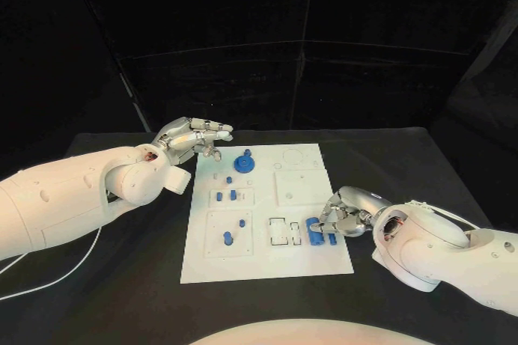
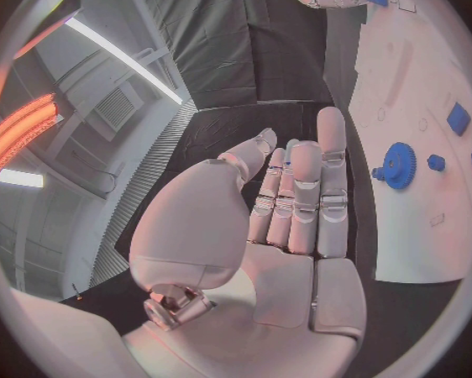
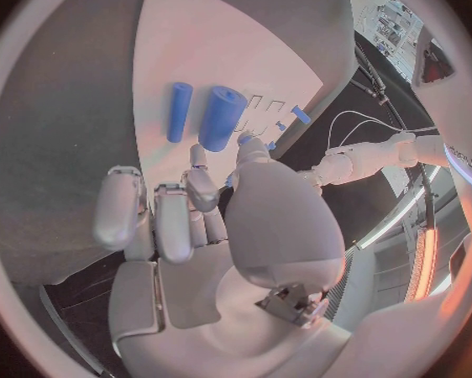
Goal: Assemble the parts on the task board
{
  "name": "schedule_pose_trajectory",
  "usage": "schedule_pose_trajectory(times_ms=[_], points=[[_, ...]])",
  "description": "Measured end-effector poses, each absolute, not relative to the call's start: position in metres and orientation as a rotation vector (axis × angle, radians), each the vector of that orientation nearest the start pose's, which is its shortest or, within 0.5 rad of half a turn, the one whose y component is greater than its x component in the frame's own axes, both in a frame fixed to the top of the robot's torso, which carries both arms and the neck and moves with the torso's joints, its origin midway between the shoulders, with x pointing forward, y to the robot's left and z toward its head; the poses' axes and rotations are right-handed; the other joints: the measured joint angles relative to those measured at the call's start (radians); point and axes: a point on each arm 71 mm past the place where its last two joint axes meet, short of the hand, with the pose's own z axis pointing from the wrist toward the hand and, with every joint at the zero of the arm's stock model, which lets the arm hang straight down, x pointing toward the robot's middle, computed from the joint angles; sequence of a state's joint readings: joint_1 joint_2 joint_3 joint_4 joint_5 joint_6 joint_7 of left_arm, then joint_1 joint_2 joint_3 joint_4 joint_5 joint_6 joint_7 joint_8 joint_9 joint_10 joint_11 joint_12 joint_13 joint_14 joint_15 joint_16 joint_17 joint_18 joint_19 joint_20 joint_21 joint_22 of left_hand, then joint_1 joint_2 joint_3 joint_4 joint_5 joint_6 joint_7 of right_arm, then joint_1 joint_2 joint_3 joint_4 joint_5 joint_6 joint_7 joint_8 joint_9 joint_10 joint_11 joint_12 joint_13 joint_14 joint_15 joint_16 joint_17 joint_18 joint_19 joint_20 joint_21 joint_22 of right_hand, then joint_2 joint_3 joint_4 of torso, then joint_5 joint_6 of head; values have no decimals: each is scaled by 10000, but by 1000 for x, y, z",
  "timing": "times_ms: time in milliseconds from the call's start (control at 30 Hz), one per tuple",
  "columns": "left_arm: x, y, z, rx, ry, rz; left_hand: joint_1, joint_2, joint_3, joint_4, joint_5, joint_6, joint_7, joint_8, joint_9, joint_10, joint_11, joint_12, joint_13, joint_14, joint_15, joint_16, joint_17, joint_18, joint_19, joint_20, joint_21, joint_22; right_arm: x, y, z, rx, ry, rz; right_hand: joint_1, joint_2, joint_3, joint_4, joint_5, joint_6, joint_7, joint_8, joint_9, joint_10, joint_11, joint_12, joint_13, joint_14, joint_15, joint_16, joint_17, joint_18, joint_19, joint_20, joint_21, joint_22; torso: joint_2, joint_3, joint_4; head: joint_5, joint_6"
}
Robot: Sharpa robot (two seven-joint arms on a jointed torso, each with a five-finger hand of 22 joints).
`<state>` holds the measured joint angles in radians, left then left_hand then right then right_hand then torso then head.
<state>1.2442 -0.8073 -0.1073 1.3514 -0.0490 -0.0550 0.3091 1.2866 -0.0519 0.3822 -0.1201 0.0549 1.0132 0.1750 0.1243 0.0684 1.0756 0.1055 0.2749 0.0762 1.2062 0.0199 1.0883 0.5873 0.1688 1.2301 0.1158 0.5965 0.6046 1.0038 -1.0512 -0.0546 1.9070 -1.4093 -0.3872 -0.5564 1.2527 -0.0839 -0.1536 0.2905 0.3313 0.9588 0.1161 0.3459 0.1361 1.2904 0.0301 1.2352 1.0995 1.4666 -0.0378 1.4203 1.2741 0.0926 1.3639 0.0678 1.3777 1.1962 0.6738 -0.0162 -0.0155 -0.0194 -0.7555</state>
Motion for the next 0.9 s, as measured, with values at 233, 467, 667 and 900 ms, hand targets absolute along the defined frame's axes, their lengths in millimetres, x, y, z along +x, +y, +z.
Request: schedule_pose_trajectory(times_ms=[233,467,667,900], points=[[513,230,-195,-10465,16187,-15684,-39,39,-28,28,0,0,0,0,0,0,0,0,0,-37,36,0,-20,-1,-29,29,0,-10,374,-213,-247,1999,19720,4526,-146,13,-140,3,0,72,-72,191,150,15,-16,39,28,1,0,27,47,1,0,0,0,21,0,-1,-8,-36,-55],[513,230,-195,-10460,16201,-15701,-38,38,-28,28,0,0,0,0,0,0,0,0,0,-43,29,0,-23,-1,-28,29,0,-9,375,-207,-253,1686,19945,4441,-146,13,-140,3,-42,73,-72,239,193,34,-35,40,65,0,1,32,108,2,21,-22,41,78,6,2,11,-6,-68],[513,230,-195,-10470,16206,-15688,-38,38,-60,60,0,0,0,0,0,0,0,0,0,-74,-1,0,-33,-1,-28,29,0,-9,378,-204,-256,1451,19977,4346,-185,51,-168,-25,-17,151,-142,343,348,50,-51,39,87,-24,-24,71,185,1,36,-37,43,119,6,-2,12,57,-78],[513,230,-195,-10470,16215,-15694,-38,38,-59,59,0,0,0,0,0,0,0,0,0,-74,0,0,-55,-1,-28,29,0,-20,379,-200,-258,1362,19846,4399,-86,150,-171,-23,443,203,-156,462,550,122,-123,39,180,3,-73,150,286,2,89,-89,116,219,6,-3,9,102,-98]])
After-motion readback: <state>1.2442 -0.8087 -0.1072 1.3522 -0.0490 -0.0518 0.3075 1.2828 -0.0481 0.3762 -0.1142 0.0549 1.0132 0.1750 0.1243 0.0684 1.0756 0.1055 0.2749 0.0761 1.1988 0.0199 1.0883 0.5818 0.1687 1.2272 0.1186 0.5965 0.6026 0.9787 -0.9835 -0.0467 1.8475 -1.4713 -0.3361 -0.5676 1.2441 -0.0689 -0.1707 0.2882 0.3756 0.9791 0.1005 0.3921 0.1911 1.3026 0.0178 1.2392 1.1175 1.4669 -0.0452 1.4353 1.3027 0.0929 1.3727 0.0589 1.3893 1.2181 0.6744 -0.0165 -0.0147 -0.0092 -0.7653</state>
